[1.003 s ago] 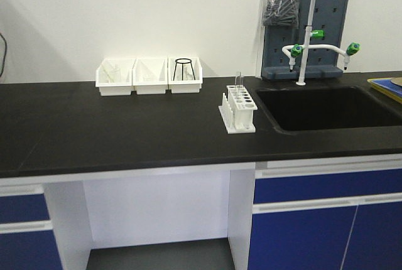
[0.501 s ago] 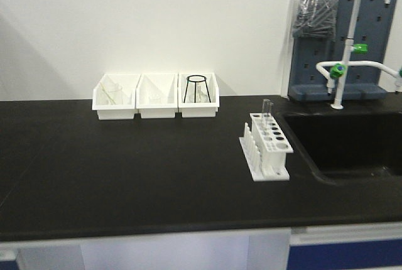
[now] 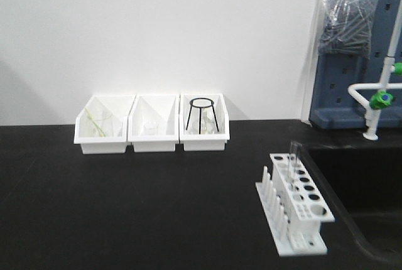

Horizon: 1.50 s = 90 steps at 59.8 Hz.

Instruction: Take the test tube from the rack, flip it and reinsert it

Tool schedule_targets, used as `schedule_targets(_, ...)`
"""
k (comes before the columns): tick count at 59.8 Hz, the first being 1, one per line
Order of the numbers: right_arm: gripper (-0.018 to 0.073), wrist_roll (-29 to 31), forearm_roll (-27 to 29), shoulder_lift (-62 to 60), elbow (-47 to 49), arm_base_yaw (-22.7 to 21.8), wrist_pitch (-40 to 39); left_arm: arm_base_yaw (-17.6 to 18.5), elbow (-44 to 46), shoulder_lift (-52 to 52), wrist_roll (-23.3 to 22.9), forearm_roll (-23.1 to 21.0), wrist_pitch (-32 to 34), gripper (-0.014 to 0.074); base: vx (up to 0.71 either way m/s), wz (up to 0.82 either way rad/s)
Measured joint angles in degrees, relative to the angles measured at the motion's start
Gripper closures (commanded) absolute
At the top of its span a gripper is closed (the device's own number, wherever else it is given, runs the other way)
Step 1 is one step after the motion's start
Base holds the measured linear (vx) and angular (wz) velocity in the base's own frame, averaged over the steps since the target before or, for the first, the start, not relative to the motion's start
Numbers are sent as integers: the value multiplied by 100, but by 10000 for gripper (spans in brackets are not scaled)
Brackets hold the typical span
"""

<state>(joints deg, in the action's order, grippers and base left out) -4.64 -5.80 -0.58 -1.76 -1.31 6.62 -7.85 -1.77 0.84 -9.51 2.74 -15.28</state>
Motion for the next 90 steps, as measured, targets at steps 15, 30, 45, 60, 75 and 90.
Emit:
schedule_targets(15,571,0,0,0,0,0,0,0,0,0,0,0,0,603,38,8)
schedule_targets(30,571,0,0,0,0,0,0,0,0,0,0,0,0,603,22,7)
schedule_targets(45,571,0,0,0,0,0,0,0,0,0,0,0,0,603,8,0)
schedule_targets(60,571,0,0,0,0,0,0,0,0,0,0,0,0,603,0,1)
schedule_targets(75,571,0,45,0,-6,0,-726,0,0,0,0,0,0,603,0,0)
schedule_targets(90,571,261,338,765,1650,0,-1486,0,0,0,0,0,0,603,0,0)
